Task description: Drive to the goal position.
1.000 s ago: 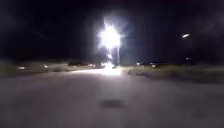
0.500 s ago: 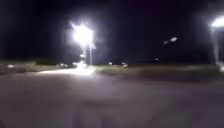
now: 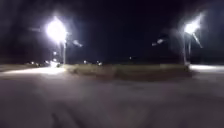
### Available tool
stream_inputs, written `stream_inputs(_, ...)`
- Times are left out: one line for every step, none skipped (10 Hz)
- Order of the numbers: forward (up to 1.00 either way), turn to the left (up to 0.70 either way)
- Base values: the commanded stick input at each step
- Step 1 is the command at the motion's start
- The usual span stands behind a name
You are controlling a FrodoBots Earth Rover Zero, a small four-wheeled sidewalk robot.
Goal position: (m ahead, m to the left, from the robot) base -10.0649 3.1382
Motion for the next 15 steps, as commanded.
stream_inputs(0.0, -0.45)
stream_inputs(0.0, -0.45)
stream_inputs(0.0, -0.45)
stream_inputs(0.0, -0.45)
stream_inputs(0.0, -0.45)
stream_inputs(0.0, -0.45)
stream_inputs(0.0, -0.45)
stream_inputs(0.0, -0.45)
stream_inputs(0.0, -0.45)
stream_inputs(0.0, -0.45)
stream_inputs(0.0, -0.45)
stream_inputs(0.0, -0.45)
stream_inputs(0.0, -0.45)
stream_inputs(0.0, -0.45)
stream_inputs(0.0, -0.45)
